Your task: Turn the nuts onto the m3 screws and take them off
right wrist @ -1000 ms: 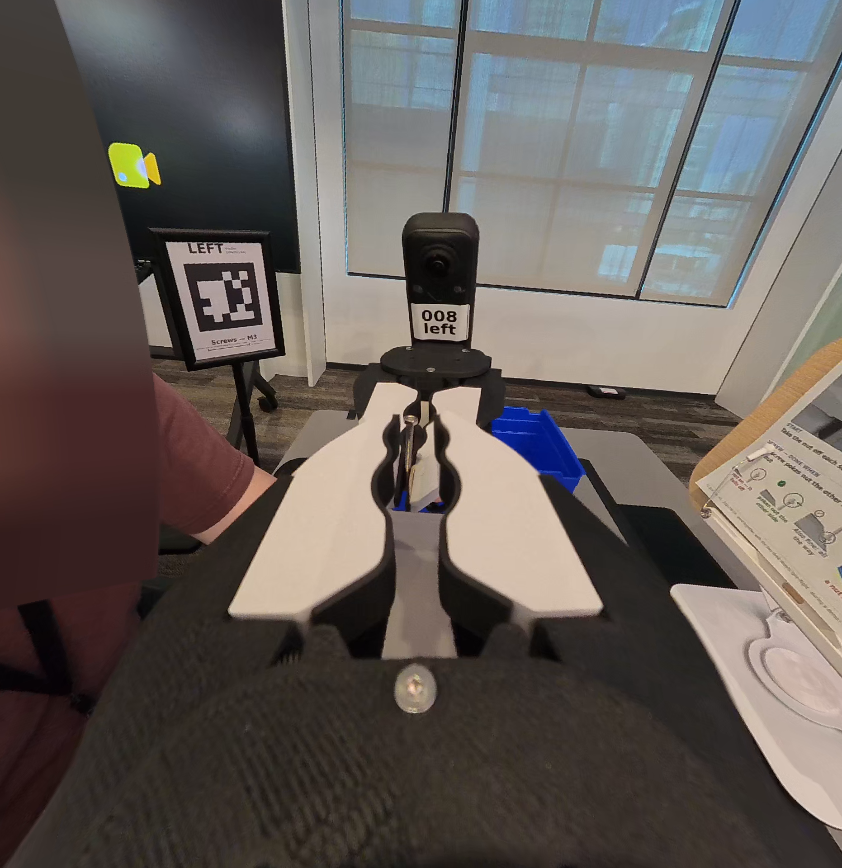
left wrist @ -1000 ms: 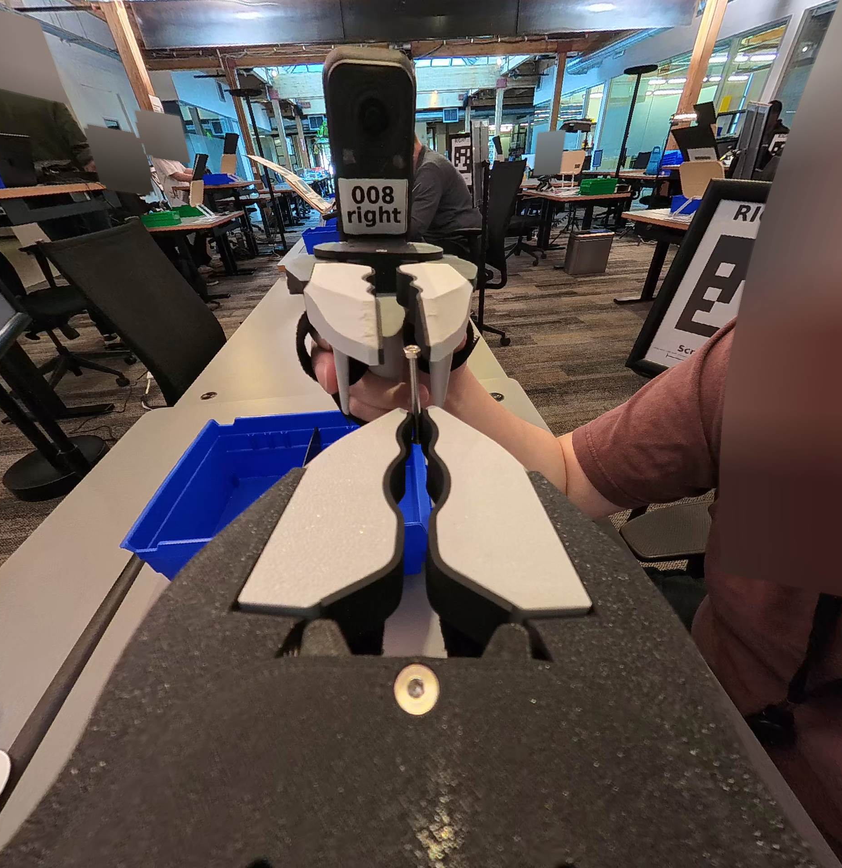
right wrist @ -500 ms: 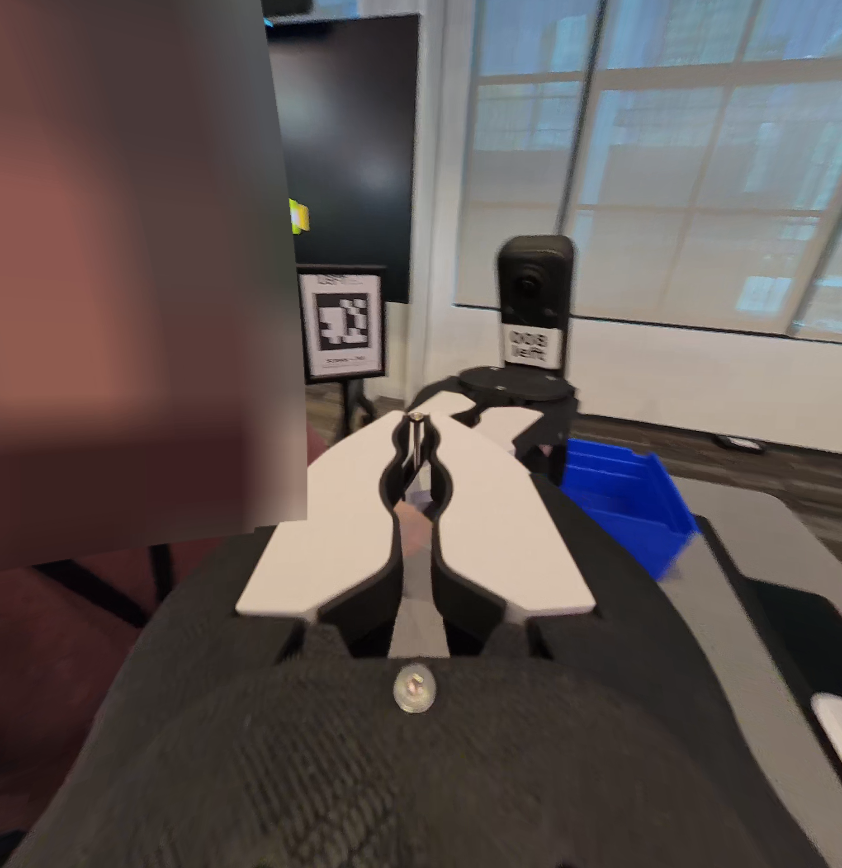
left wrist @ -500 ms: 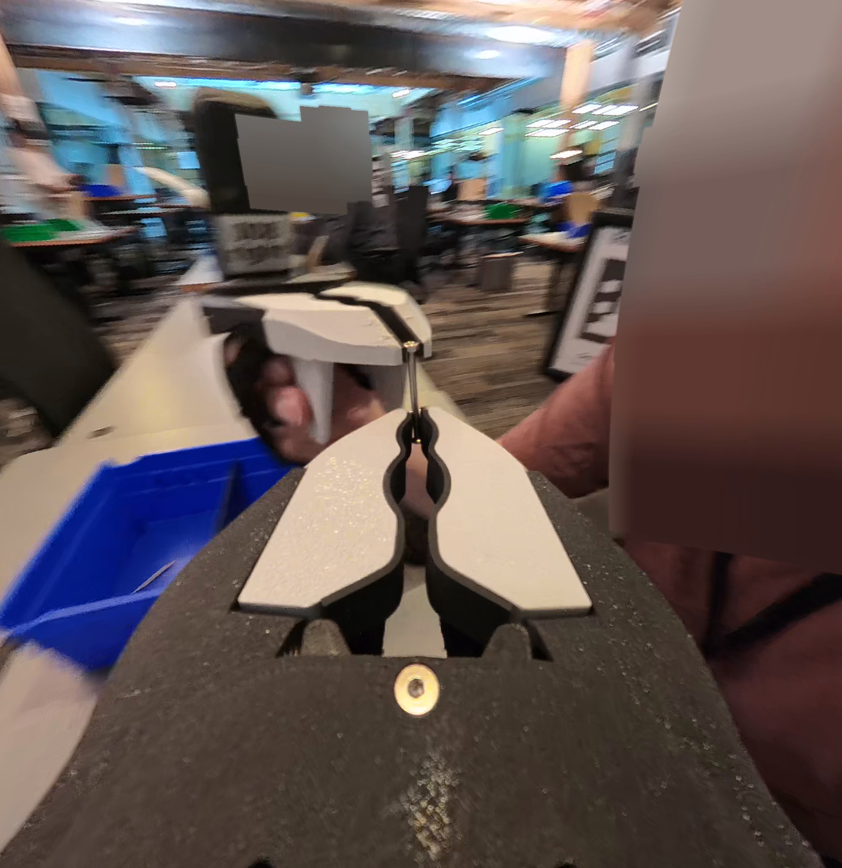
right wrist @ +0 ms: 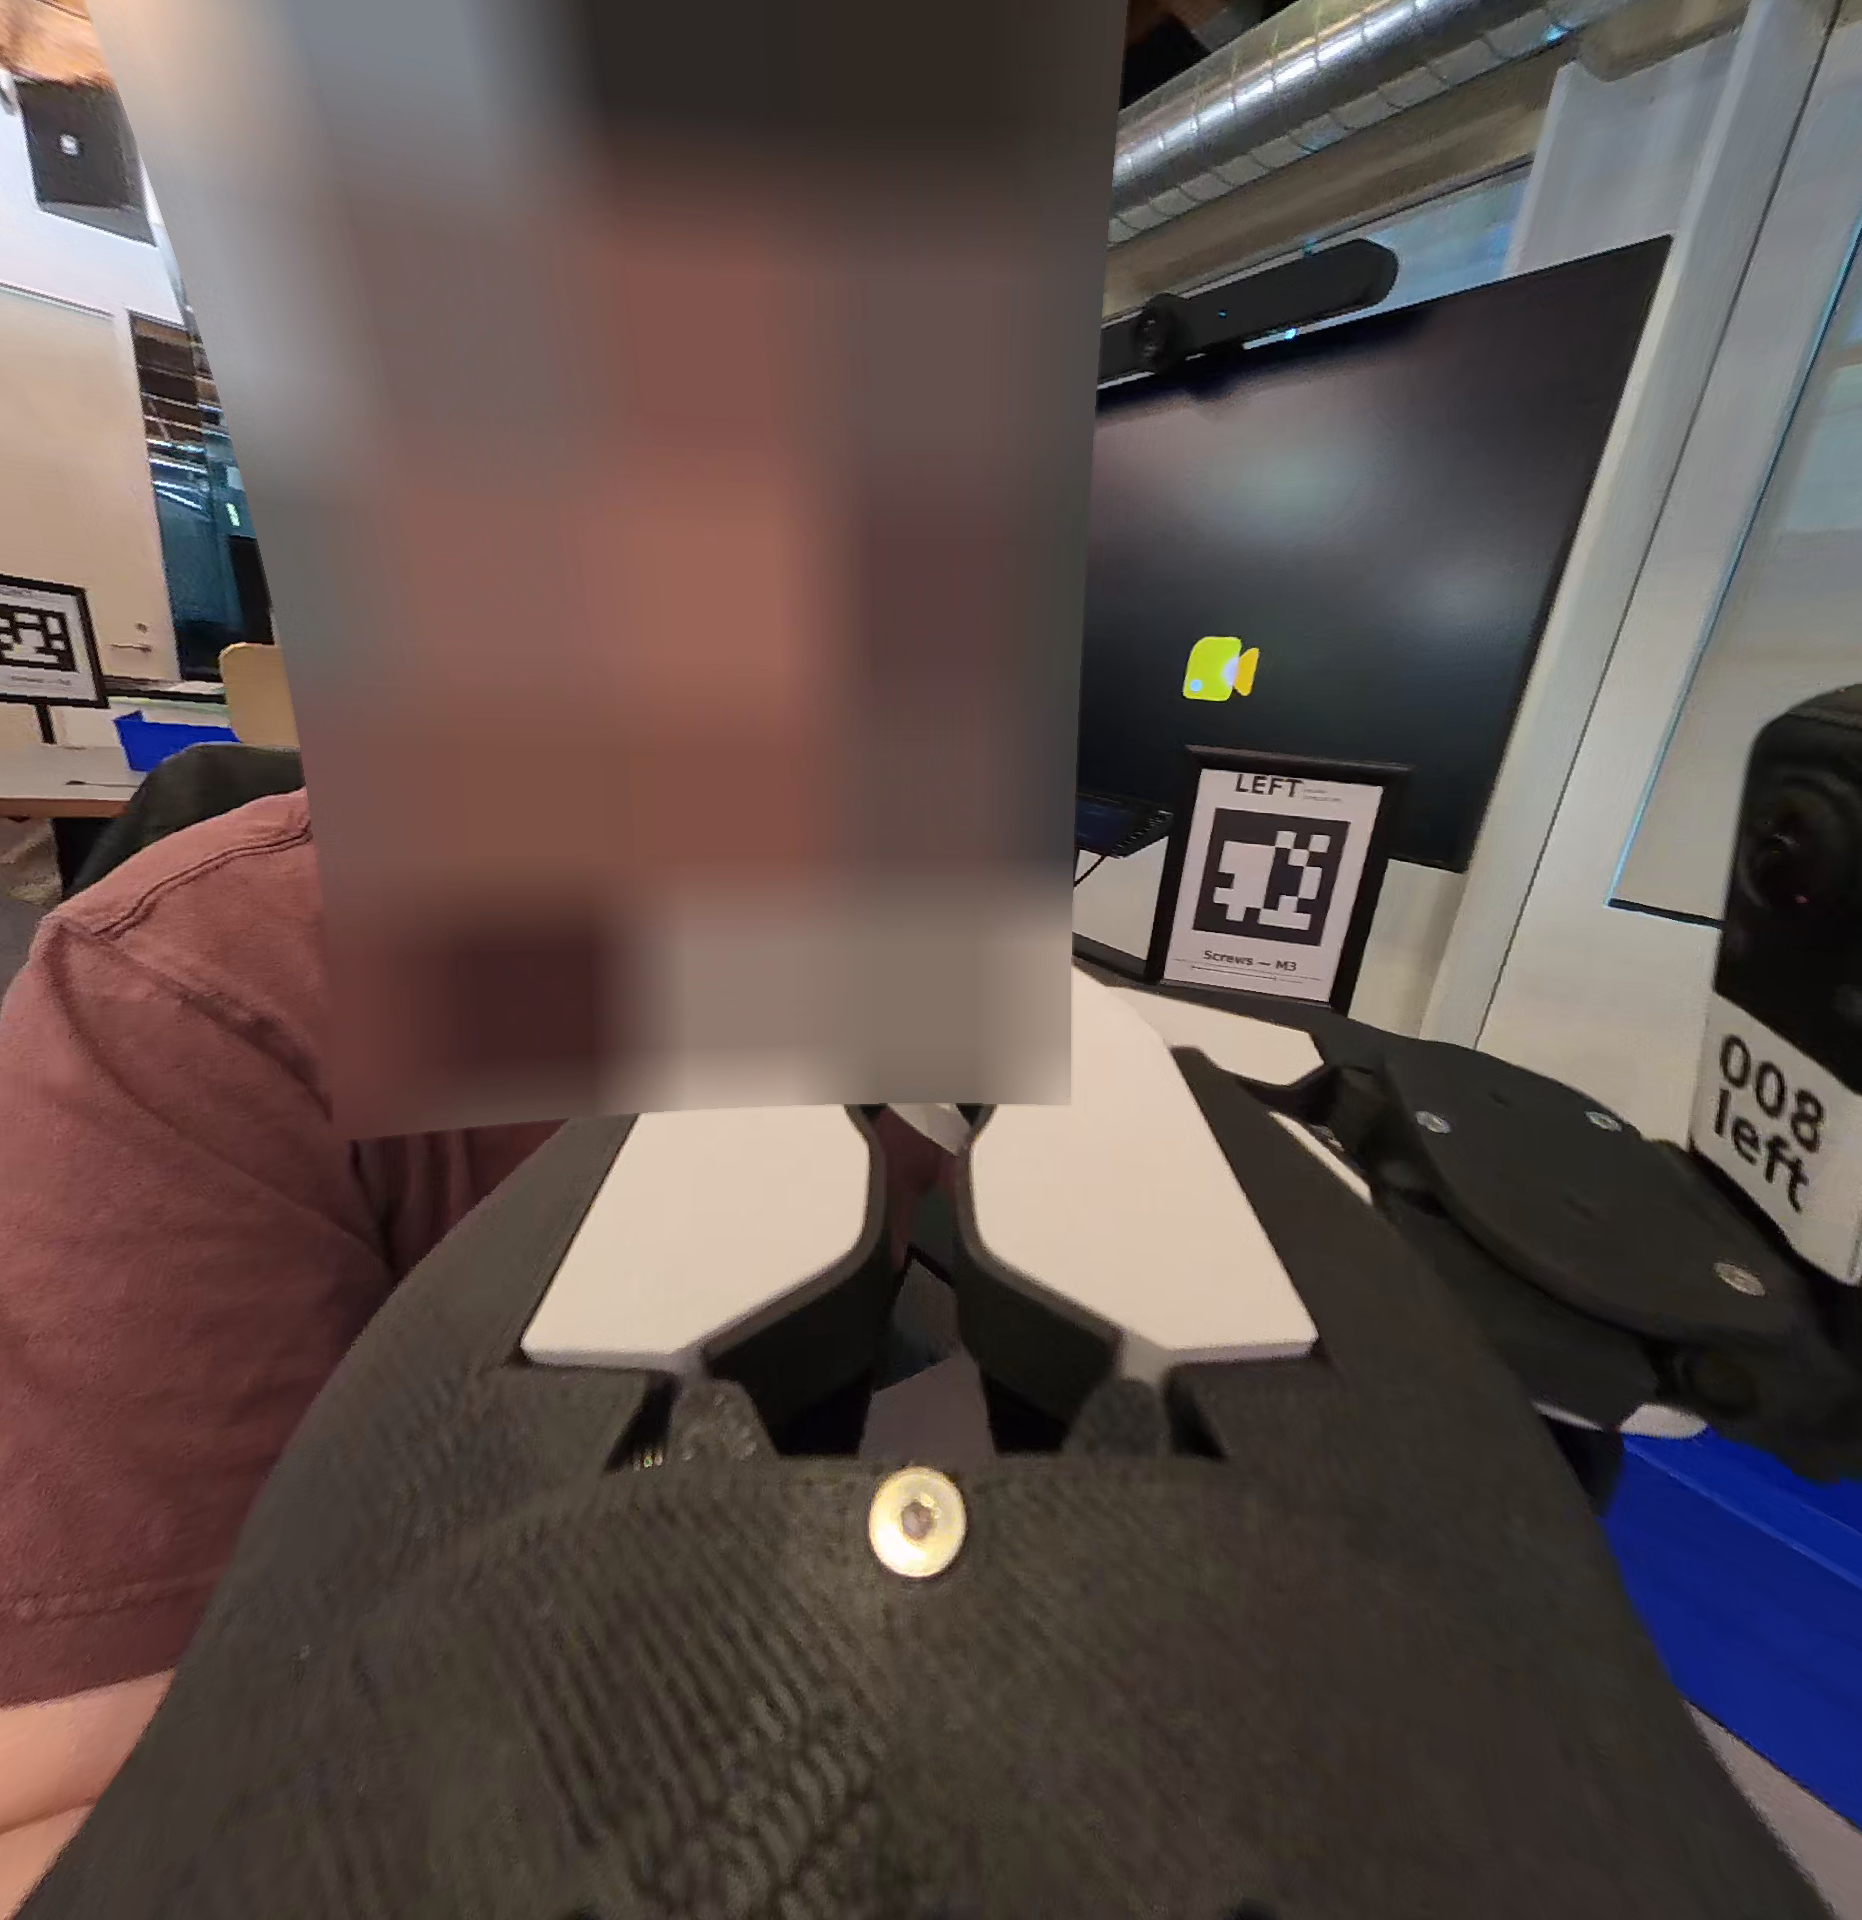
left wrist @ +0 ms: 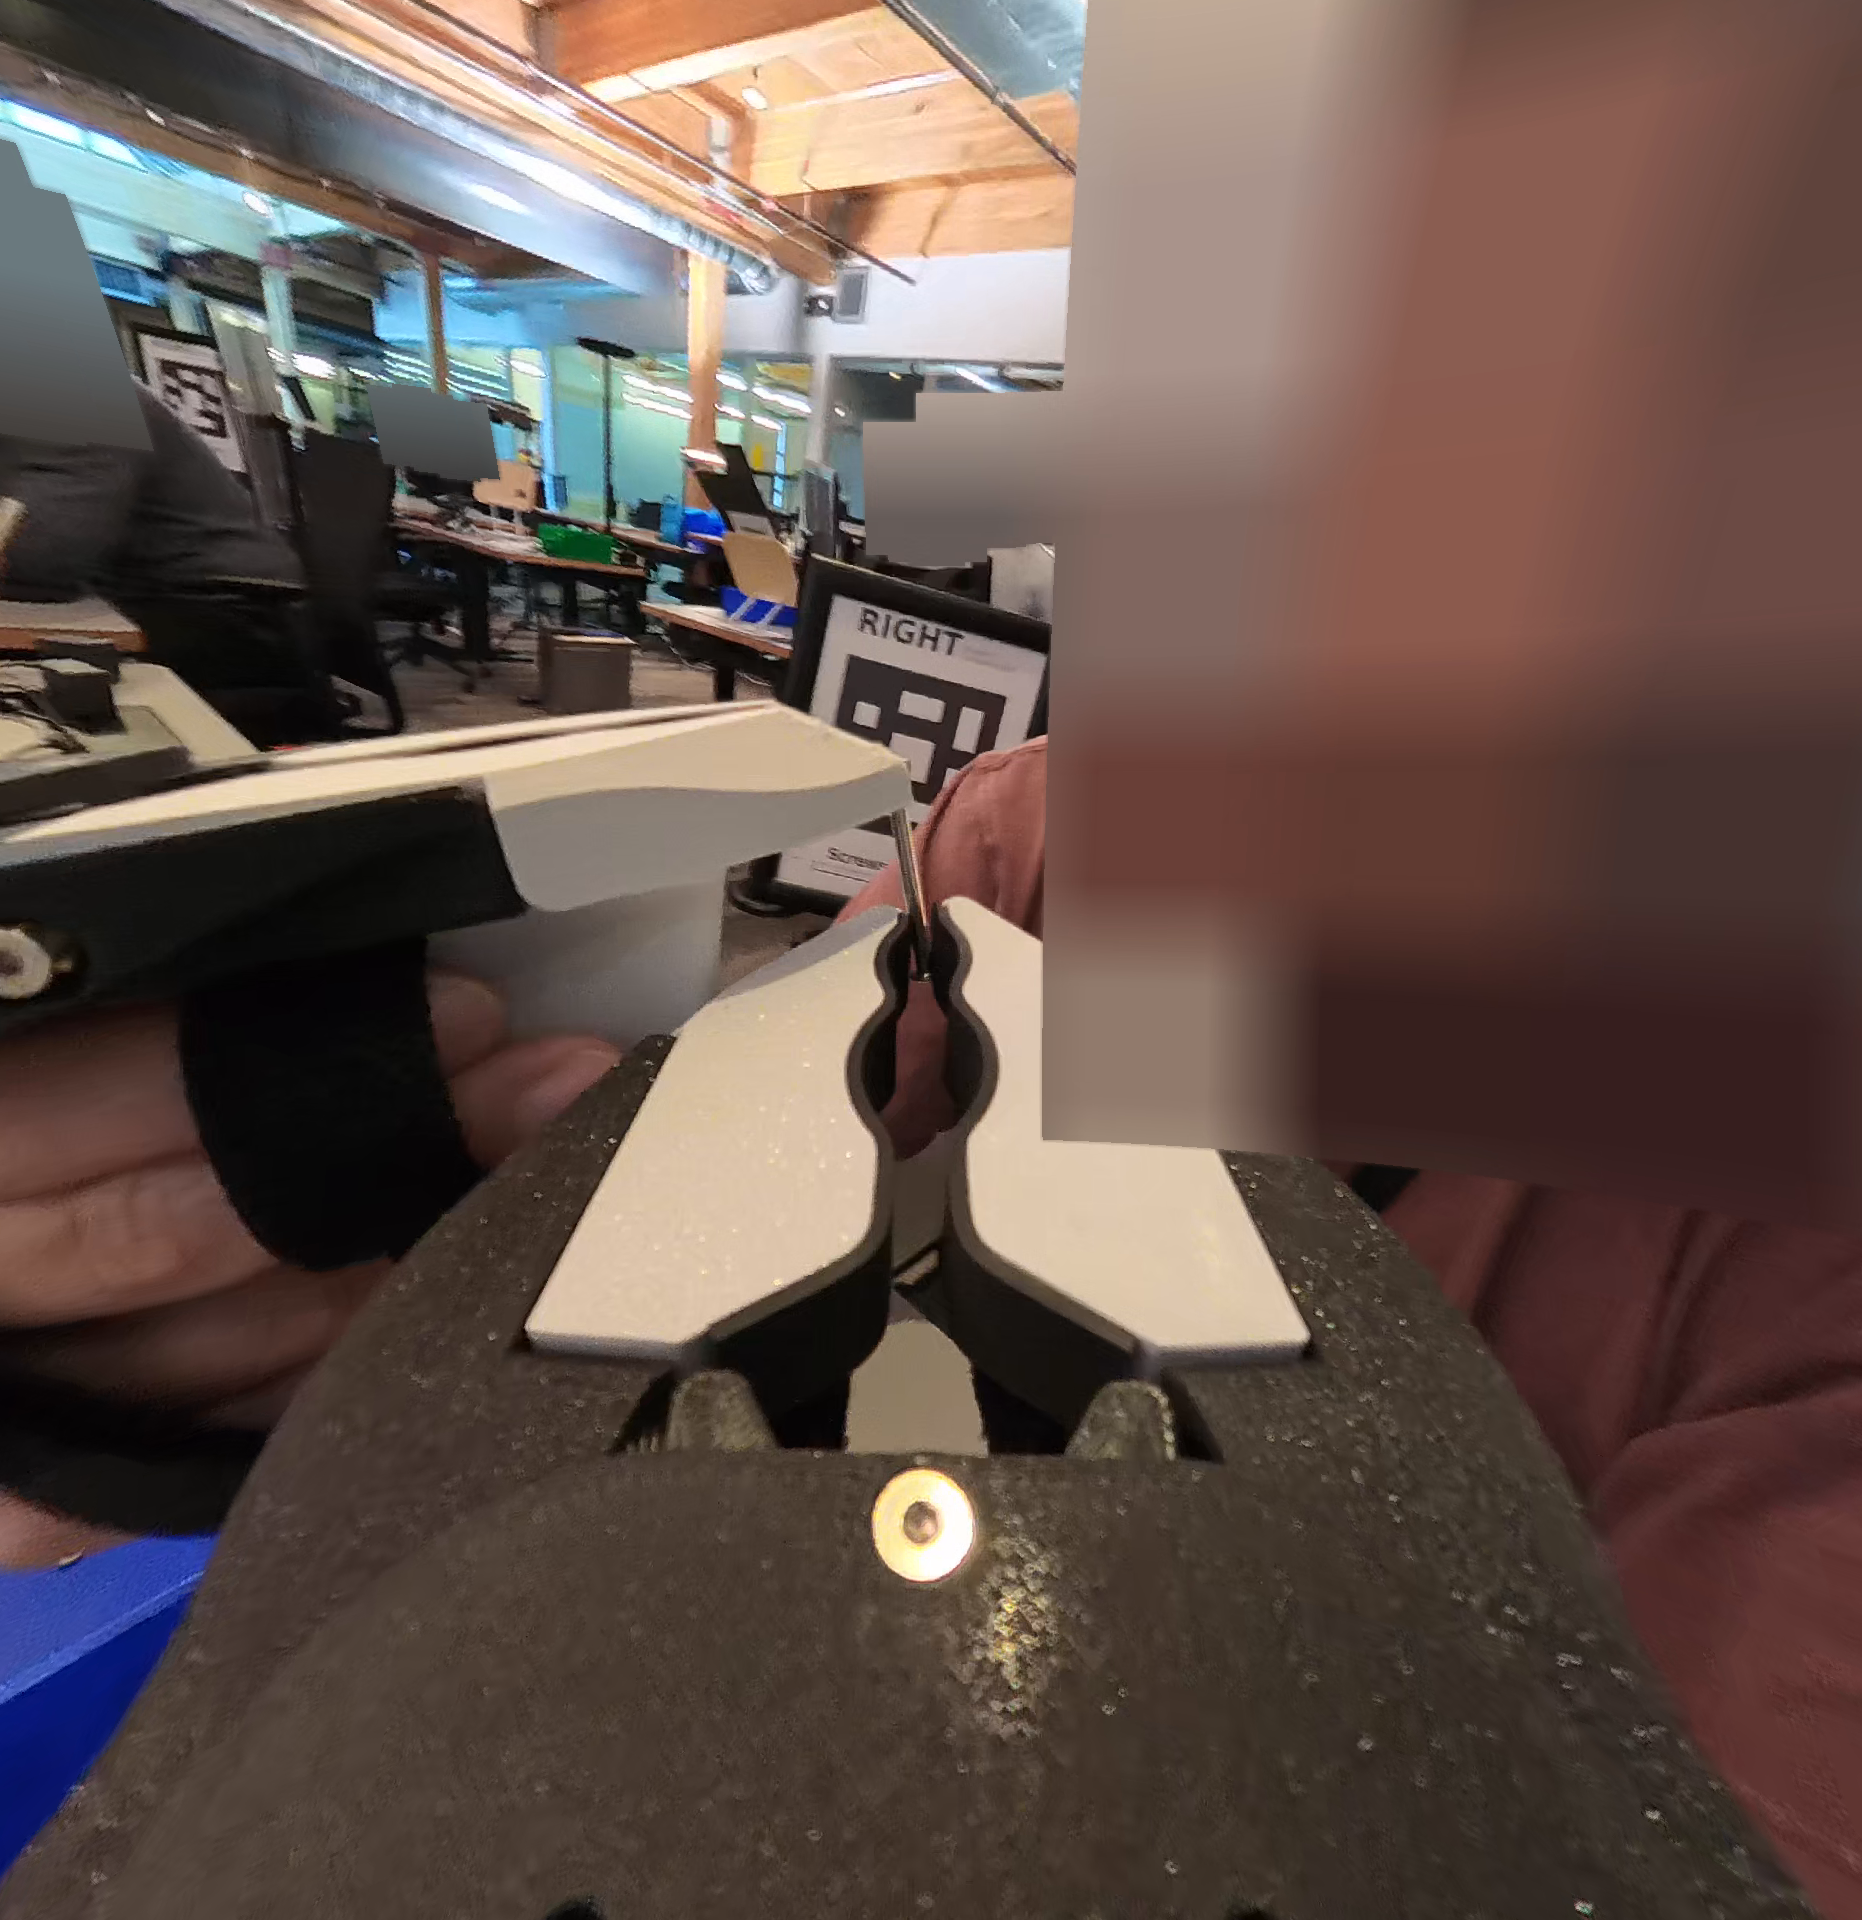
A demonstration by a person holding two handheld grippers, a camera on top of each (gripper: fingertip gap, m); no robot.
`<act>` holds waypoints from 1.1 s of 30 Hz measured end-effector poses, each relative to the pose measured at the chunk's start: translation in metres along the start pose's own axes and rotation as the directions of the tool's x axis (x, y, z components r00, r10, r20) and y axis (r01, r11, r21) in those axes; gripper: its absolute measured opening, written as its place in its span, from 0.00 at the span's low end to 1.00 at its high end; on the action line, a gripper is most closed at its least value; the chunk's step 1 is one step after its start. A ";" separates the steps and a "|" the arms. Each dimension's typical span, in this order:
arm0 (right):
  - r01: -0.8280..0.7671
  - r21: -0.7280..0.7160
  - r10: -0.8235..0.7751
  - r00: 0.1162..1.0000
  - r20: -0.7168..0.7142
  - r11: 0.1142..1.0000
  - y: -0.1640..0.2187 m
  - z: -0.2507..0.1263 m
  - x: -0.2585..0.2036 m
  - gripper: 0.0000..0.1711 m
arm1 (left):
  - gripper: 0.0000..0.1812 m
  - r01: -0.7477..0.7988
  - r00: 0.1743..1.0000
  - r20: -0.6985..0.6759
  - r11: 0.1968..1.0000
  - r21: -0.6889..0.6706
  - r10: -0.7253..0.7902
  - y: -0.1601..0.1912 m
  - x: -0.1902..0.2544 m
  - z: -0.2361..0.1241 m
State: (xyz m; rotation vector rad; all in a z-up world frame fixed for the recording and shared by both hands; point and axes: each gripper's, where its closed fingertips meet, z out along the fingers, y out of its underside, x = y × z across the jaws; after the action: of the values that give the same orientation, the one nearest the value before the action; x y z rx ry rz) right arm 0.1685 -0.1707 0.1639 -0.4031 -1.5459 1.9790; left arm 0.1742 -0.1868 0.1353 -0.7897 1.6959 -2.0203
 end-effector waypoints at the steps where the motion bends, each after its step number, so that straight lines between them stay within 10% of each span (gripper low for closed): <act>1: 0.004 -0.001 -0.004 1.000 -0.020 1.000 -0.001 -0.001 0.002 0.03 | 0.02 -0.003 1.000 0.019 1.000 0.002 0.003 0.000 -0.003 -0.002; 12: 0.085 -0.061 -0.101 0.939 -0.329 0.995 -0.016 -0.017 0.023 0.19 | 0.01 -0.047 0.982 0.186 0.999 0.023 0.042 -0.013 -0.013 -0.024; 18: 0.199 -0.187 -0.262 0.485 -0.834 0.962 -0.059 -0.065 0.059 0.15 | 0.01 -0.224 0.608 0.762 0.969 -0.108 0.226 -0.034 -0.064 -0.090; 25: 0.088 -0.290 -0.302 0.173 -0.938 0.953 -0.047 -0.080 0.083 0.15 | 0.01 -0.230 0.296 0.932 0.963 -0.143 0.209 -0.042 -0.081 -0.130; 33: 0.014 -0.319 -0.320 0.044 -0.947 0.948 -0.027 -0.096 0.105 0.11 | 0.01 -0.216 0.270 0.941 0.965 -0.148 0.205 -0.038 -0.088 -0.127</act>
State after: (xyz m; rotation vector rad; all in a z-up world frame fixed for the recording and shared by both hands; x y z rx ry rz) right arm 0.1480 -0.0276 0.1755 -1.3042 -0.7081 0.7373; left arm 0.1625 -0.0284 0.1430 -1.3135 0.9286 -0.8904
